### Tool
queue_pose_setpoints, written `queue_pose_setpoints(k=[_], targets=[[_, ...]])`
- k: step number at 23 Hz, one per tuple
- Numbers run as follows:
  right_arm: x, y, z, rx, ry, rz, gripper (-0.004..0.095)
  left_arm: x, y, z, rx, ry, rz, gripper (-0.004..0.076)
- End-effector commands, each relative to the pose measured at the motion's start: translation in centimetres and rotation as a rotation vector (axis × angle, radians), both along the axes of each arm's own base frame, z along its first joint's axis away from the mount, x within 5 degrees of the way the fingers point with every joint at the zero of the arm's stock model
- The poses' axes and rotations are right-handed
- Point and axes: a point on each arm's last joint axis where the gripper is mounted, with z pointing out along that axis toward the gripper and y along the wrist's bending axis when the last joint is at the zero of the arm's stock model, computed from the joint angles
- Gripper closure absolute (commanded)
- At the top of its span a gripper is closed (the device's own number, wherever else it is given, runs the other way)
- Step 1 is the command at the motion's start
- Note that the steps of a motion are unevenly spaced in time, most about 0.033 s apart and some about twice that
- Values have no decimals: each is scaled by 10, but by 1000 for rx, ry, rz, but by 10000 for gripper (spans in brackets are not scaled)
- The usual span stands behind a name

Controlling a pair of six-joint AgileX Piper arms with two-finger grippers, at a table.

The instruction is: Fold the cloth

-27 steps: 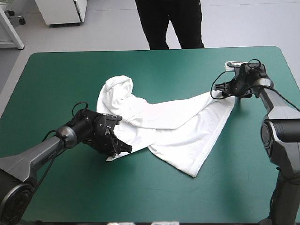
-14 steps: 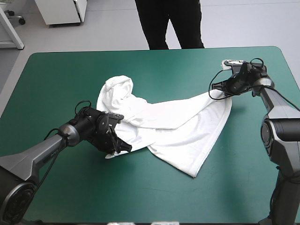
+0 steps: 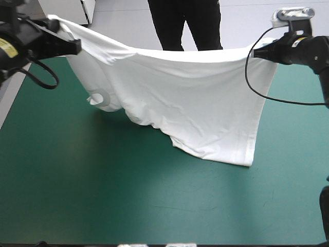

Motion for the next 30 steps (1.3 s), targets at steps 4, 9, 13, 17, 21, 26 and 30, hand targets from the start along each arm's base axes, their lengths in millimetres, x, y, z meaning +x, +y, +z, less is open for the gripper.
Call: queue_pose_setpoints(k=[4,9,13,17,21,26,30], targets=[[-113,-2,121,9,-457,1,925,-65,33,60,-108,-330,-10,733],[-195,-3,166,12,-678,0,925,-107,46,80,-138,-495,-91,733],[-256,-3,182,16,-798,3,925,-153,62,93,-170,-649,-160,733],[-306,2,189,68,-892,59,925,-206,80,102,-233,-820,-240,733],[-349,2,188,95,-947,138,925,-240,92,109,-286,-953,-291,733],[-349,3,173,88,-822,155,925,-225,83,104,-270,-868,-317,733],[-310,8,142,88,-616,160,925,-184,64,88,-197,-671,-298,733]])
